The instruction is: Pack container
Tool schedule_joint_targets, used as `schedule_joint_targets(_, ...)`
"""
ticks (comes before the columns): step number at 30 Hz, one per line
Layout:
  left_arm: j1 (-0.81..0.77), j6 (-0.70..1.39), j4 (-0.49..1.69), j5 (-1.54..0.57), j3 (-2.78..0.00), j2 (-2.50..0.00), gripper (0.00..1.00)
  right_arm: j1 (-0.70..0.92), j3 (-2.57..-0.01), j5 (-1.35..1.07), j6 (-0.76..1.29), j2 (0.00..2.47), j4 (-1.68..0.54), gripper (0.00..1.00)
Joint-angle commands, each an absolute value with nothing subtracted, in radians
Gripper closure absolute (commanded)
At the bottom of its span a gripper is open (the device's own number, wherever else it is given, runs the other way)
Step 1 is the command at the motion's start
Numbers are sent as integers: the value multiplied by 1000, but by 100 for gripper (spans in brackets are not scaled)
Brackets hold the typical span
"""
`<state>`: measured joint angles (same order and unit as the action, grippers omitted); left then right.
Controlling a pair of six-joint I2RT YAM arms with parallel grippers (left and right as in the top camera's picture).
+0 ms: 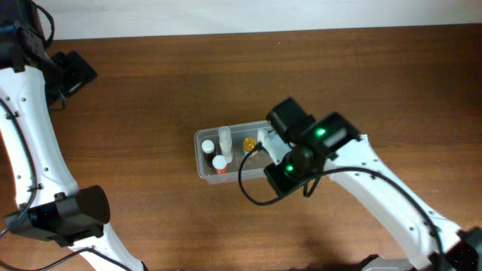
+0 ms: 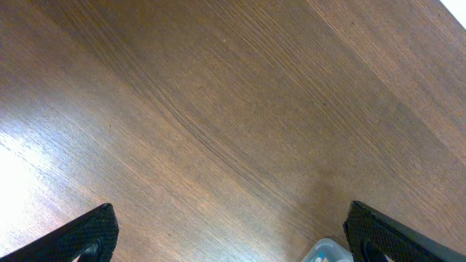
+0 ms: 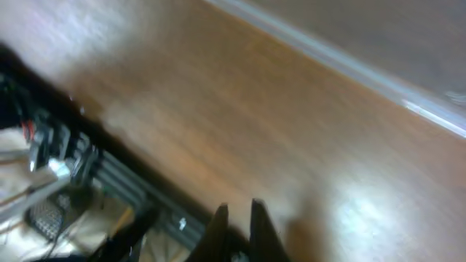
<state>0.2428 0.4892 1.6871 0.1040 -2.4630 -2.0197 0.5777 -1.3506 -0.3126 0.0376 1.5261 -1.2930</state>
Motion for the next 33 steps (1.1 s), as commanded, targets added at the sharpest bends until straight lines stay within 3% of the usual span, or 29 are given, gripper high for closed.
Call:
schedule_joint_targets(1,245,473,1687,101,-2473,-2010,0,597,-1248,-471,-60,1523,-1203,96)
schedule_joint_targets(20,245,473,1688,101,-2473,-2010,0,1002,-1212,-293,-457,1538,-1004,96)
schedule_joint_targets(33,245,473,1687,101,-2473,-2010,0,1032,-1213,-283,-436,1538,-994,96)
